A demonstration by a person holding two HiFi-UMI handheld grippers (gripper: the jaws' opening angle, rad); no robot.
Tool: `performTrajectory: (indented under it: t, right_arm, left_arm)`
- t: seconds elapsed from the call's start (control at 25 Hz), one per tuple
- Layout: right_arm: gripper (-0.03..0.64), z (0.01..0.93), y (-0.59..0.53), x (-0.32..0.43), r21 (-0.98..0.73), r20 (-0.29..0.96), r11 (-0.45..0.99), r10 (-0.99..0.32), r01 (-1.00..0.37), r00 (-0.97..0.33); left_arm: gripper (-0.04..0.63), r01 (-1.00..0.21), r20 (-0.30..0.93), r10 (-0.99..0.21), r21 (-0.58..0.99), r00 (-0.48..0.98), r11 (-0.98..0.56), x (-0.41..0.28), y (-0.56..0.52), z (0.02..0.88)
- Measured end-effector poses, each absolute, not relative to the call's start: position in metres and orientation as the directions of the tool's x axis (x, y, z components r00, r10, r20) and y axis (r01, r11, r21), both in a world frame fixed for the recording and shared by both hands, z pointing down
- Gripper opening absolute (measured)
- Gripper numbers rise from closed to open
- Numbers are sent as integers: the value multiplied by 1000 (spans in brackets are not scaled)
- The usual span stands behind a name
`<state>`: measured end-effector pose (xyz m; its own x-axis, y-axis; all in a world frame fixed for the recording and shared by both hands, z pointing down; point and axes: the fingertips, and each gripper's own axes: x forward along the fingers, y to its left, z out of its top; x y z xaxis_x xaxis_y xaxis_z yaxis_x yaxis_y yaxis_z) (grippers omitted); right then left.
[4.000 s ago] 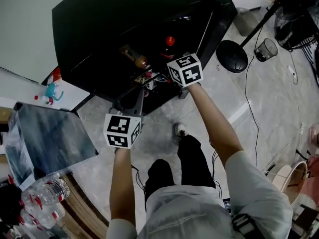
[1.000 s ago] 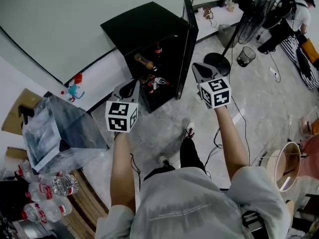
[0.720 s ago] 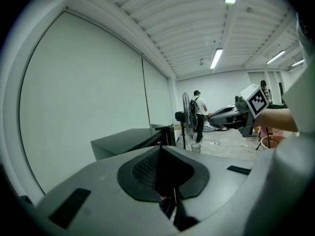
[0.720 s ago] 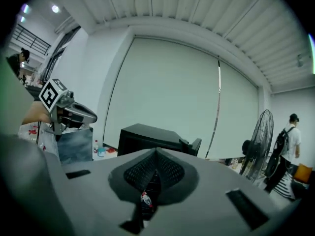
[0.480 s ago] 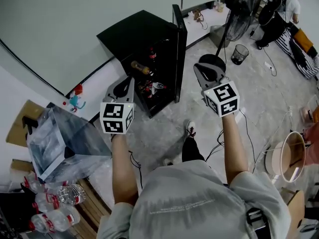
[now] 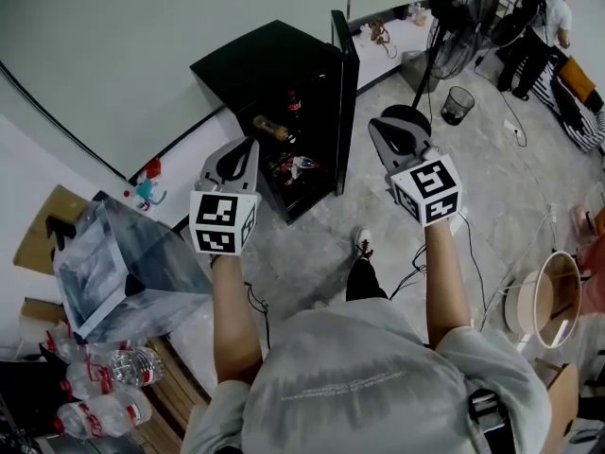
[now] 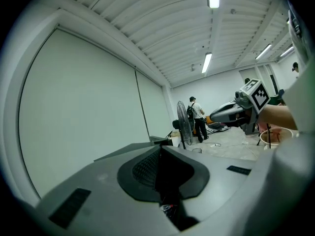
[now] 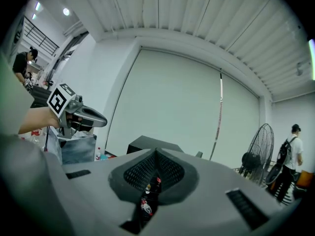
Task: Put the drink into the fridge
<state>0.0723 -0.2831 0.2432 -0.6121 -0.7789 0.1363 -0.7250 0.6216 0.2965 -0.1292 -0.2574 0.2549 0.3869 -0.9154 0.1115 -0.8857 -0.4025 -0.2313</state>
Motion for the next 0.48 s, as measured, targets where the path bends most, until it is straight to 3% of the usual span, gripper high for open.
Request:
performTrajectory:
  t: [0.48]
  right_arm:
    - [0, 245, -273, 70, 311, 137, 625, -775, -716, -617]
  left_arm:
    - [15, -880, 90, -908, -224, 408, -418, -126, -247, 256]
